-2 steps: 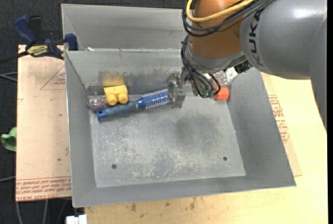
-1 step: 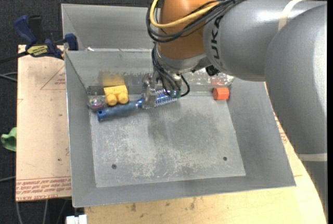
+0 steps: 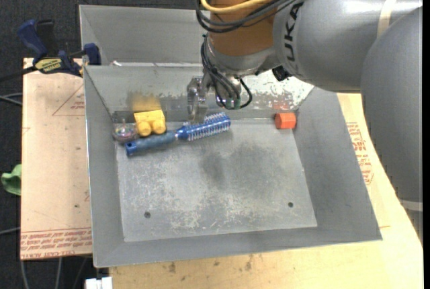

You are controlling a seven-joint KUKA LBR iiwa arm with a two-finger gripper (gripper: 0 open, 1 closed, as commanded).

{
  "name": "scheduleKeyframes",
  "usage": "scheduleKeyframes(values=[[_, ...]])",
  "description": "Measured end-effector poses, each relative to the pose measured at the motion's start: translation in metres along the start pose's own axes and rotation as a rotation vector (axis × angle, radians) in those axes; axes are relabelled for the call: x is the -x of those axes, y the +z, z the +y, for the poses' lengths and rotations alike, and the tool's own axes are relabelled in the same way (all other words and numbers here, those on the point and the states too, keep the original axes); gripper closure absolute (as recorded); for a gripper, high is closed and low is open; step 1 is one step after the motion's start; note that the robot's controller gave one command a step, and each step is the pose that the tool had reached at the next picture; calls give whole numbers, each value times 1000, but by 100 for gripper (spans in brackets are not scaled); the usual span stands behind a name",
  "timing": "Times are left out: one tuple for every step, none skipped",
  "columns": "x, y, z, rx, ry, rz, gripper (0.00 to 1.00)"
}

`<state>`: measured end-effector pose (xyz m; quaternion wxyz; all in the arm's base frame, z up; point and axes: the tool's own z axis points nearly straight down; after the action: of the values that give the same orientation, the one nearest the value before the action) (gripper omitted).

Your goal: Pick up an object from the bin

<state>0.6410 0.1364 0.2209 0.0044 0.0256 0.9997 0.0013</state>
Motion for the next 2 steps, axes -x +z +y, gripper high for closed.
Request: scheduleKeyframes(values=[[-1, 3, 0, -1, 0, 5, 0], [-5, 118, -13, -2, -208, 14, 0]])
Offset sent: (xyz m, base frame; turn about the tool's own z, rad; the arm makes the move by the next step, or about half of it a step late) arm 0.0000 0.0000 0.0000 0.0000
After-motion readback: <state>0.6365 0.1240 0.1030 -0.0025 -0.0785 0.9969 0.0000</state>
